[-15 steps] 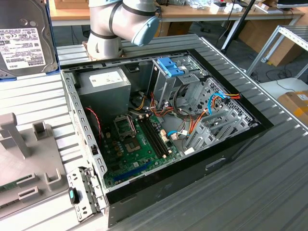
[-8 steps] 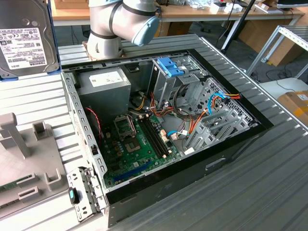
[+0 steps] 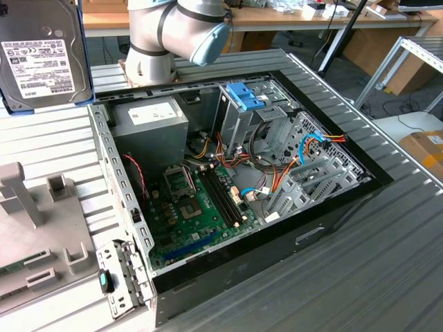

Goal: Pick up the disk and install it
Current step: 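Pick up the disk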

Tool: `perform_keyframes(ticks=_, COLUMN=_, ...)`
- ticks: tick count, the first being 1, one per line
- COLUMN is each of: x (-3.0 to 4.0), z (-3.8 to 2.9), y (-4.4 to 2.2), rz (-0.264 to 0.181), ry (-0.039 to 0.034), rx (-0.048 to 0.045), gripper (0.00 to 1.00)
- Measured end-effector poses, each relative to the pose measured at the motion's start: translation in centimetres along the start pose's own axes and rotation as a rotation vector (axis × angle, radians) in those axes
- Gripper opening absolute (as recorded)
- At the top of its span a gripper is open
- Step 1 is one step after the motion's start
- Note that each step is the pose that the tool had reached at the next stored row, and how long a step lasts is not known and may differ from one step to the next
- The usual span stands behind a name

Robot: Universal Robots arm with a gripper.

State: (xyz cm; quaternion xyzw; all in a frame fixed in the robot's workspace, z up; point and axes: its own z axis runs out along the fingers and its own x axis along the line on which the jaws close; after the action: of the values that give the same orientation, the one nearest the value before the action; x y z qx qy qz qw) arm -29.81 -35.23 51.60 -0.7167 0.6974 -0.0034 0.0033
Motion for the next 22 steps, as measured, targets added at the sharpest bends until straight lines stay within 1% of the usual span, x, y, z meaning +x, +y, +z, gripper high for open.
perform_keyframes(ticks=3, x=0.0, z=0.0, y=-0.44, rz=0.0, ry=0.0, rx=0.0, gripper=0.36)
perform_keyframes(ticks=5, x=-0.01, z=0.01, y=-0.99, rz=0.0, ry=0.0, rx=0.0, gripper=0.36)
perform_keyframes(ticks=7, x=-0.01, z=0.01, y=-1.24, rz=0.0, ry=0.0, rx=0.0, gripper=0.36)
perform_keyframes(ticks=8, x=-0.01, z=0.02, y=-1.51, rz=0.0, ry=0.0, rx=0.0, gripper=0.36)
perform_keyframes(ticks=10, x=-0.01, z=0.02, y=-1.72, rz=0.0, ry=0.0, rx=0.0, gripper=0.36)
perform_keyframes(ticks=14, x=0.0, z=0.02, y=-2.46, rz=0.0, ry=0.0, rx=0.0, gripper=0.36)
perform_keyframes(ticks=19, x=-0.02, z=0.03, y=-3.07, rz=0.0, ry=0.0, rx=0.0, gripper=0.36)
perform_keyframes(ticks=22, x=-0.01, z=0.03, y=-3.25, rz=0.0, ry=0.0, rx=0.0001, gripper=0.36)
